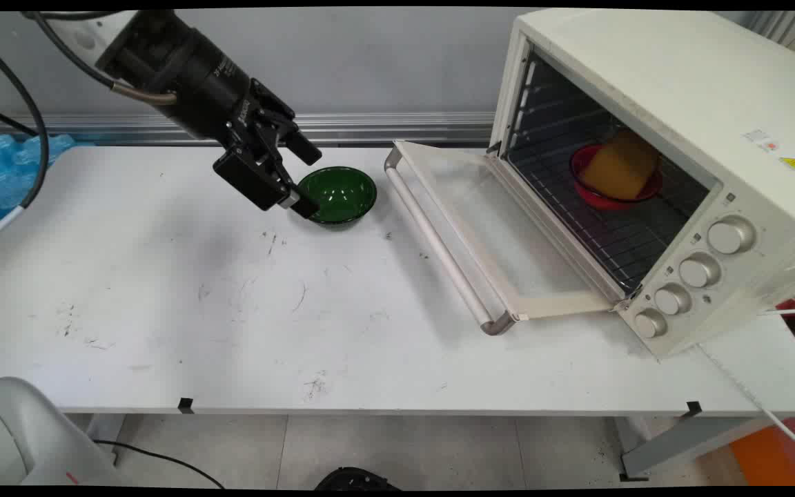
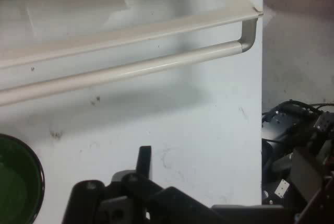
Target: Close the oven
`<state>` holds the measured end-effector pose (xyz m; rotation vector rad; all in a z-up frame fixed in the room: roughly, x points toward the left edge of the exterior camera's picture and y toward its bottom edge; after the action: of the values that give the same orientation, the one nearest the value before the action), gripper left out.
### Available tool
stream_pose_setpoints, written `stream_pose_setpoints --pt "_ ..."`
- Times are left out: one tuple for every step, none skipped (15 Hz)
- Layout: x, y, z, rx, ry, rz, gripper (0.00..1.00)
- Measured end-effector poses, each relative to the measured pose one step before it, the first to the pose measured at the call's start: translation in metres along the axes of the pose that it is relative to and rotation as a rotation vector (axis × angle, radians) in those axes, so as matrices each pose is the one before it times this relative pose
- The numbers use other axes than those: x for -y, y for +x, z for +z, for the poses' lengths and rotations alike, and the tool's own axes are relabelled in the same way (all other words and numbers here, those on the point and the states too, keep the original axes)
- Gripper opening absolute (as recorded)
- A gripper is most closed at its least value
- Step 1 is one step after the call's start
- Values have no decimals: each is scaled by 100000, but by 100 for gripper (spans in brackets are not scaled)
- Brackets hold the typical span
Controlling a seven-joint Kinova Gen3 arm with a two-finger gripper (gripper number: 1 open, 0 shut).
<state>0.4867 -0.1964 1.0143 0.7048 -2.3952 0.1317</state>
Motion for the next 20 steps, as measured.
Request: stream_pose_setpoints --pt "-5 -99 116 220 208 -1164 100" --pt "9 -64 166 109 316 -1029 100" --pt "30 -29 345 103 417 -1180 100" --pt "28 30 457 20 438 -1206 100" --pt "66 31 529 115 482 -1256 100" --pt "96 0 541 290 463 -1066 100" --pt "136 -7 741 318 665 -1033 100" --pt "174 -14 810 310 671 -894 100" --pt "169 -22 793 307 601 -689 100" --pt "181 3 997 238 620 -621 100" --pt "183 32 1014 206 536 -523 100" --pt "146 29 885 270 348 -414 100" --pt "178 57 1039 199 366 -329 100" --pt "191 60 1029 209 388 -251 100" --pt "164 42 875 203 318 -207 100" --pt "228 60 1040 -96 545 -223 100" --pt "241 55 1016 -192 543 -185 100" --pt "206 27 872 -177 534 -148 100" --pt "247 15 1034 -206 661 -362 100" --pt "245 -2 1008 -80 586 -331 100"
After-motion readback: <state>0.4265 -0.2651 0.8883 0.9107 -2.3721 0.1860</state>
